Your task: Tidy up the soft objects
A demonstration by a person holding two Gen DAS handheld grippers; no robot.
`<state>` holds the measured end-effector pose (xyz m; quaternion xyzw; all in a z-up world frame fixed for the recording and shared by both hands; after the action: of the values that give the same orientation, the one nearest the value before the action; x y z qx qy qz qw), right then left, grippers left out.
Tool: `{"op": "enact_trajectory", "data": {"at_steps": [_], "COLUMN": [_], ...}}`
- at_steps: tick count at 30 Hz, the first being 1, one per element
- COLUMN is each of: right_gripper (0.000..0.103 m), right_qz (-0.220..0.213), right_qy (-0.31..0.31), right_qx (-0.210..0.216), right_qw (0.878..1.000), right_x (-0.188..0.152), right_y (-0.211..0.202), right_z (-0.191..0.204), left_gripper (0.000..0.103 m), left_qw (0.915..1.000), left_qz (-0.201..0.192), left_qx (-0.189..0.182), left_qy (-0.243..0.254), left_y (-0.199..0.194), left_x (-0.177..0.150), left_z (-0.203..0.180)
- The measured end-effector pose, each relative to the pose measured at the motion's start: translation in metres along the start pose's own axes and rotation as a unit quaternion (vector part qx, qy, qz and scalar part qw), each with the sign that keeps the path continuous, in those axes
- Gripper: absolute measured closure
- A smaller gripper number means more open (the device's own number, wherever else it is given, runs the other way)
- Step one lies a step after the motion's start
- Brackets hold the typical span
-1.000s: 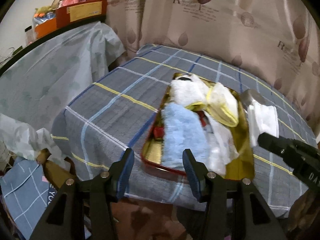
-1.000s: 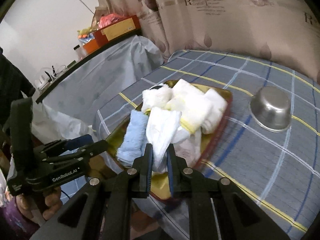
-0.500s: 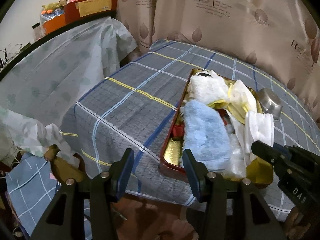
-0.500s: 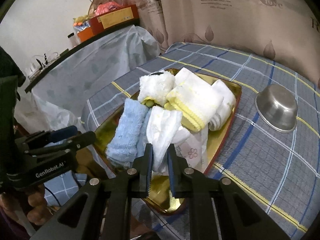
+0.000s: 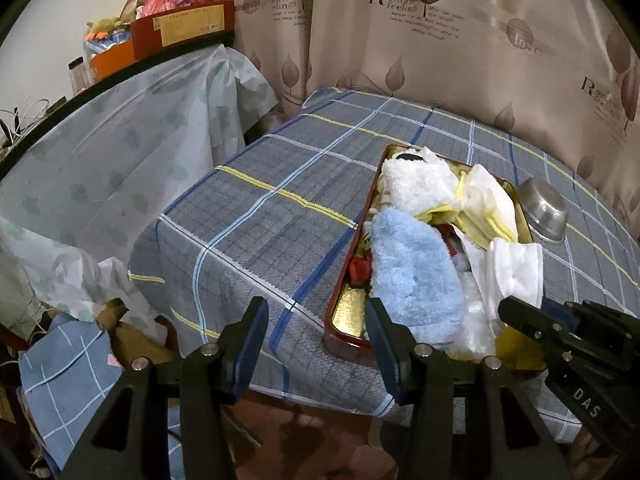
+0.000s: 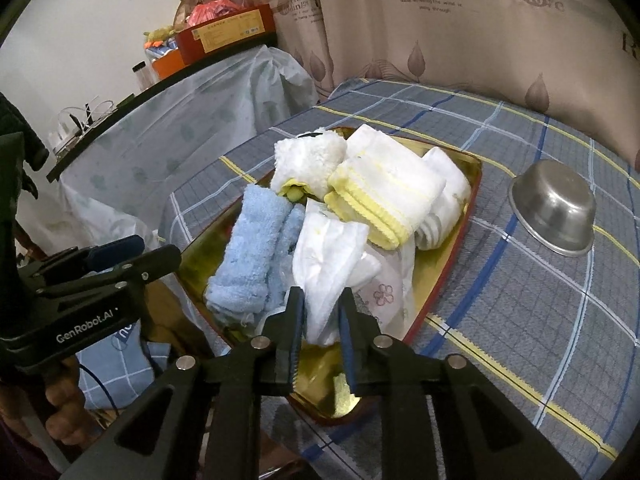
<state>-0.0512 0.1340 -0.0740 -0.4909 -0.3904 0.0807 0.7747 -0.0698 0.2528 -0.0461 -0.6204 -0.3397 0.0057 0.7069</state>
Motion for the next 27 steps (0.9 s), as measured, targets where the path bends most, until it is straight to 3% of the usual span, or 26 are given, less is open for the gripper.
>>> {"op": "enact_trajectory", "data": {"at_steps": [2,6,14,17,19,23,27], "right_gripper": [0.079,0.057,0.048,0.039,0.032,0.007,0.002], "right_qz": [-0.002,-0.015,-0.068,-0.09,-0.104,-0.148,-0.18], "right_qy": [0.002,0.008,0.016,0.018,0.013,0.012,0.005], "right_qx": [-0.003,-0.003,-0.013,-0.013,-0.035,-0.091,-0.155], "right_qw": [1.0,1.0,0.997,0.996,0.994,0.985,0.971], "right_x": [-0.001,-0.002,0.001,-0.001,-0.004,-0.012,-0.018], "right_y": [-0.001,-0.008,-0.045,-0.06,-0.067,-0.084,-0.097], "right_z": [-0.001,-0.006,-0.016,-0.013,-0.008,0.002,0.011], "left_gripper": [0.052,0.052,0.052,0.052,0.052,0.052,0.052], "left_qw": [1.0,1.0,0.9998,0.9994,0.9989,0.997,0.9951], "left_qz": [-0.001,-0.004,-0.016,-0.026,-0.037,-0.066,-0.084], "left_qx": [0.0,0.003,0.006,0.001,-0.012,-0.034,-0.049], "left_qy": [0.002,0.007,0.014,0.021,0.025,0.023,0.014], "left_y": [-0.001,-0.002,-0.007,-0.011,-0.016,-0.03,-0.038], "left_x": [0.0,0.0,-0.001,0.0,0.0,0.002,0.005], "left_z": [-0.001,-0.003,-0.007,-0.01,-0.013,-0.014,-0.012]}}
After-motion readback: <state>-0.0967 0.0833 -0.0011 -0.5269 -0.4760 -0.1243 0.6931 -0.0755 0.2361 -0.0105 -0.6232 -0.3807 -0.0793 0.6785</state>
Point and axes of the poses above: each gripper's, at about its wrist camera, not at the fingertips, and y roughly the way its jaws point, z to its left, x to its top, the point moved 6 cm from there along y, roughly the way its jaws point, and after that the axes turned 11 degrees about z, right-handed, at the moved point
